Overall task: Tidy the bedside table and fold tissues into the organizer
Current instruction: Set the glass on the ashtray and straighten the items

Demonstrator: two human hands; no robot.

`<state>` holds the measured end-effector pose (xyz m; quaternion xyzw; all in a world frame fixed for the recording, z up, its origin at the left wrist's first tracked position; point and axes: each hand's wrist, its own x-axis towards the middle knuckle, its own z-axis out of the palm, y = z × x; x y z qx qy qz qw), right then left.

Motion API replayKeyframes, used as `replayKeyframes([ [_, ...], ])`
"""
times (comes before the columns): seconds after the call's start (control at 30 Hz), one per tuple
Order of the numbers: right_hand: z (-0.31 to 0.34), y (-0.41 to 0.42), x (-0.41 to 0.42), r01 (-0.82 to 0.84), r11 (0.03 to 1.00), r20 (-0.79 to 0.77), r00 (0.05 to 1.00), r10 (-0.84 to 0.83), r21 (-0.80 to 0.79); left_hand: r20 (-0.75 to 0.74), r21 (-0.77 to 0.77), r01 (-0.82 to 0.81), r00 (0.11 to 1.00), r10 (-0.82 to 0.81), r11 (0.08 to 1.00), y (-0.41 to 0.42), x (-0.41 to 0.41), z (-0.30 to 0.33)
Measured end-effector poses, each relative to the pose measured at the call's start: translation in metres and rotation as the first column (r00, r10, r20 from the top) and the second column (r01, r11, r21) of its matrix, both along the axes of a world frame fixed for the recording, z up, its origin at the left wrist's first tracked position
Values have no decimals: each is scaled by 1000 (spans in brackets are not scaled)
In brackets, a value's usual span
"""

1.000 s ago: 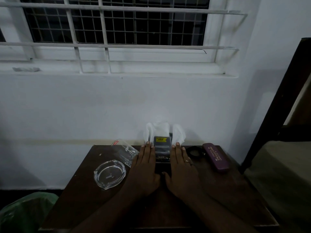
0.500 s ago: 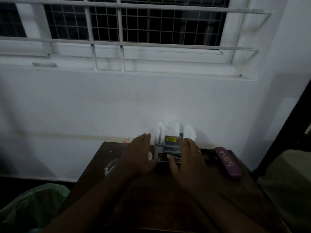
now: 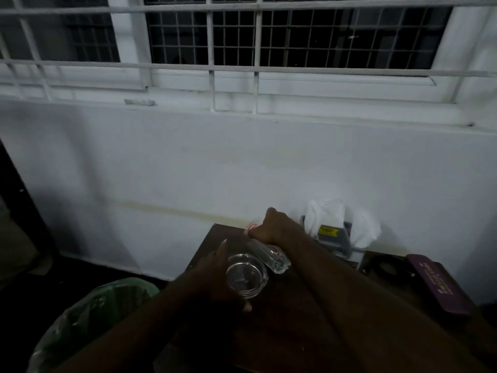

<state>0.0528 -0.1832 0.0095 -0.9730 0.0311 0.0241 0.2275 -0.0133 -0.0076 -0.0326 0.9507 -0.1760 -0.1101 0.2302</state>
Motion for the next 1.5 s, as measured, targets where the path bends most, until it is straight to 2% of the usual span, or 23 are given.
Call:
replayKeyframes([
  [0.13,-11,7,13,43,998,-114,992,-49,-54,80,-42,-69,994,72,997,4,-7,-15],
  [0.23,-15,10,16,46,997,-126,991,-53,-56,106,-106,-81,990,92,991,7,-6,-20],
  [0.43,-16,11,14,47,995,-13,999,-48,-84,103,-185,-76,990,96,980,6,-3,-23],
  [0.6,-3,8,7,46,996,203,979,-29,-78,86,-246,-79,991,103,966,5,5,-24],
  [0.7,15,7,4,45,999,365,930,-49,19,-29,-272,-155,988,153,950,0,22,-27],
  [0.77,23,6,3,6,988,435,898,-73,153,-19,-308,-144,989,145,940,-8,37,-28],
  [0.87,25,2,-1,-78,935,455,886,-93,345,8,-297,-92,995,98,951,-17,58,-25],
  [0.93,18,-1,-3,-86,904,449,885,-123,418,6,-320,-95,995,103,943,-20,72,-24],
  [1.0,8,-2,-4,-71,891,456,875,-159,448,1,-336,-112,993,119,935,-21,86,-24],
  [1.1,-8,0,-3,-35,896,489,847,-209,443,32,-271,-165,983,180,948,-22,98,-24],
  [1.2,-20,1,-1,-1,896,521,814,-257,445,27,-233,-157,985,168,960,-22,104,-22],
  [1.33,-31,-1,5,29,881,521,797,-306,472,-55,-322,-121,993,109,939,-23,116,-29],
  [1.5,-41,-3,6,60,868,506,792,-342,492,-30,-364,-110,994,106,925,-24,114,-27],
])
